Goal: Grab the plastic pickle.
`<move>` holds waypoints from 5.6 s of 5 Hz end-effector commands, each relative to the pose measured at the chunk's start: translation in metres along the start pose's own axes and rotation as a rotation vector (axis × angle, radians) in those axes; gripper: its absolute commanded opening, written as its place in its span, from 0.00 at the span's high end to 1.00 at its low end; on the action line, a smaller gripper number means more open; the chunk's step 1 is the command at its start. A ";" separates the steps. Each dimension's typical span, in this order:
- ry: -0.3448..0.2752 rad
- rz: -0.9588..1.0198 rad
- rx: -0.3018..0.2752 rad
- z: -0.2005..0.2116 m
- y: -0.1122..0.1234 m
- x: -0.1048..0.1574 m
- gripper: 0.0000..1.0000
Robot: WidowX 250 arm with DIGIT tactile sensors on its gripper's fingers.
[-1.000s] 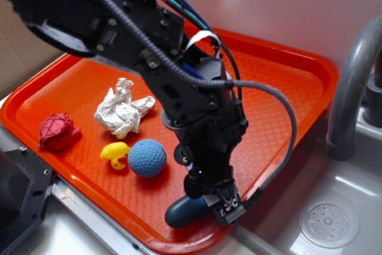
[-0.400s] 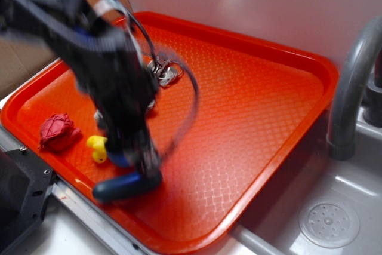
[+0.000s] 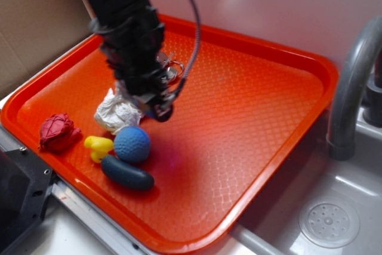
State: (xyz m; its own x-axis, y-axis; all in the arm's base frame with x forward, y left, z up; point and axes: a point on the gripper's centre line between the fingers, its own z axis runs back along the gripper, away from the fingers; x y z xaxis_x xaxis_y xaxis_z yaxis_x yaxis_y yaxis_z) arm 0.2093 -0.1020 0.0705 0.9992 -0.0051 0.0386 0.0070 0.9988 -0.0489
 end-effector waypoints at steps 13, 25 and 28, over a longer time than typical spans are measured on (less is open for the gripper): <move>0.161 -0.754 0.038 -0.042 0.001 -0.092 0.00; -0.084 -0.284 0.145 0.009 -0.023 0.015 1.00; -0.185 0.069 0.059 0.073 0.030 0.025 1.00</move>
State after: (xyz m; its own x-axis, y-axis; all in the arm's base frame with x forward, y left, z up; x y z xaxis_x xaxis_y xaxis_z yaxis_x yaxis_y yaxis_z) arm 0.2468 -0.0681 0.1352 0.9831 0.0617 0.1721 -0.0665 0.9975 0.0222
